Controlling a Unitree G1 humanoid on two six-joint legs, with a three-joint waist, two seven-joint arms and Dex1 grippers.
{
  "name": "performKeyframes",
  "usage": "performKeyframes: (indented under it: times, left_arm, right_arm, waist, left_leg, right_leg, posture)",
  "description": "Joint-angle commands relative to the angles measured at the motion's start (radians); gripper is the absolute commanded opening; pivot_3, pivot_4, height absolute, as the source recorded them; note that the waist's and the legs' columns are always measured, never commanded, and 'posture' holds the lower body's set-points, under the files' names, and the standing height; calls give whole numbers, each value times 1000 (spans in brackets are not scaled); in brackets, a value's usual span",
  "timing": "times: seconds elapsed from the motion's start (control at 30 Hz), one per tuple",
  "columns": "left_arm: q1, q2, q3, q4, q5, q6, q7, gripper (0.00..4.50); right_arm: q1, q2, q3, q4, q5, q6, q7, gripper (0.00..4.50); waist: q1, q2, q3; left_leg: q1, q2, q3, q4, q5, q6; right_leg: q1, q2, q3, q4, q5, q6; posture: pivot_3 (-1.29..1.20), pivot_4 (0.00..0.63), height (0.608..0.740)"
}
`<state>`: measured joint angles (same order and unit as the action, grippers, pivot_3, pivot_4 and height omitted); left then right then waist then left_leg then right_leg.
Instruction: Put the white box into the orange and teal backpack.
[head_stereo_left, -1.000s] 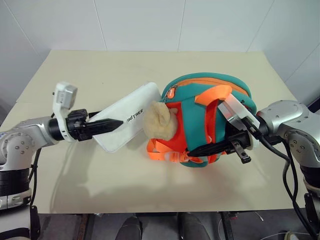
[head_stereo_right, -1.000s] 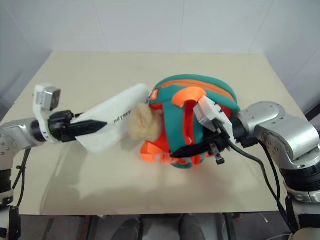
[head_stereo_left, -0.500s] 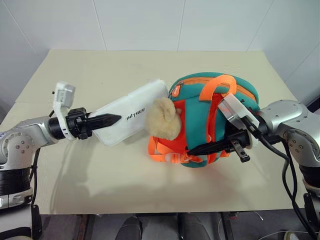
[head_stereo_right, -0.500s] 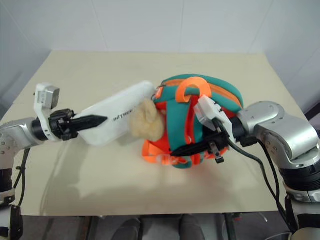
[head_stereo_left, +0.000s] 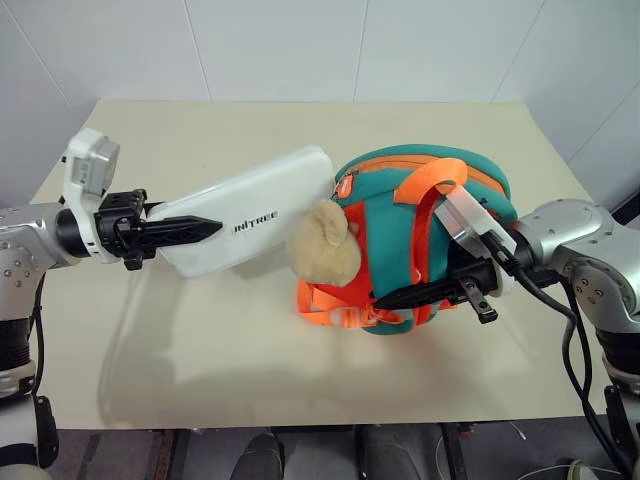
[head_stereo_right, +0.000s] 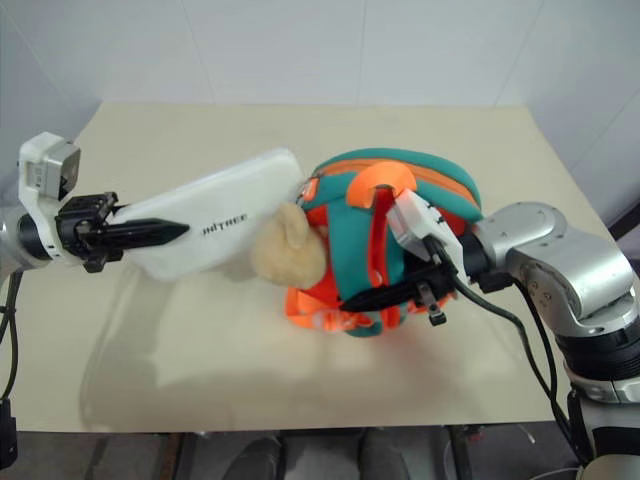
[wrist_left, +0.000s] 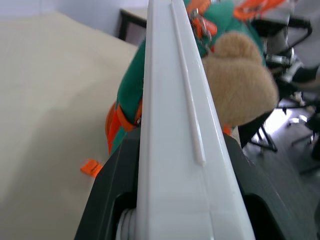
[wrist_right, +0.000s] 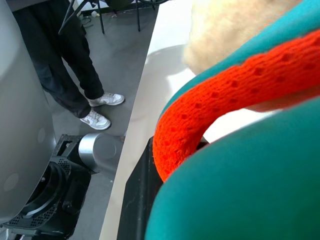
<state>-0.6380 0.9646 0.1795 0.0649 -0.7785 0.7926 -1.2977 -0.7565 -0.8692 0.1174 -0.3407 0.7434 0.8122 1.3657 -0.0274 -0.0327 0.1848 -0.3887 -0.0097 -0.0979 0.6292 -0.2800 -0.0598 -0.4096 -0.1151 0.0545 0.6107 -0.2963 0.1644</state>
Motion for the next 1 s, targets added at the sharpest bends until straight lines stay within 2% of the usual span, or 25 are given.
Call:
performKeyframes:
  times: [0.03,0.2,0.37,0.6,0.8,1.0]
  left_arm:
    - [-44,15,-49,16,46,-49,-75,1351]
    - [-106,8,-149,64,135,-115,-162,1351]
    - [-228,-45,-222,184,217,-179,-213,1351]
    - [-409,-163,-275,333,291,-207,-237,1350]
    - [-467,-230,-307,330,301,-160,-236,1350]
    - [-528,-302,-351,407,367,-202,-228,1350]
  right_arm:
    - [-20,3,-4,-5,-7,-19,7,537]
    - [-16,3,-7,-7,-10,-20,7,537]
    - [-12,7,-9,-12,-14,-22,5,537]
    - [-5,12,-9,-18,-19,-31,1,537]
    - [6,17,-11,-30,-18,-34,-10,537]
    - [13,23,-8,-35,-18,-41,-19,537]
  waist:
    - [0,0,0]
    - [0,0,0]
    - [0,0,0]
    - [1,0,0]
    - [-3,0,0]
    - [0,0,0]
  left_leg:
    - [0,0,0,0,0,0]
    - [0,0,1,0,-1,2]
    - [0,0,1,1,-1,2]
    - [-1,0,1,3,-1,2]
    - [-1,2,1,2,-1,2]
    - [-1,2,1,3,-1,1]
  right_leg:
    - [0,0,0,0,0,0]
    - [0,0,-1,0,0,0]
    - [0,0,-2,0,0,0]
    - [0,0,-4,1,0,0]
    - [0,0,-7,1,0,0]
    - [0,-1,-8,1,0,0]
  posture:
    - [0,150,740]
    - [0,150,740]
    - [0,150,740]
    - [0,150,740]
    - [0,150,740]
    - [0,150,740]
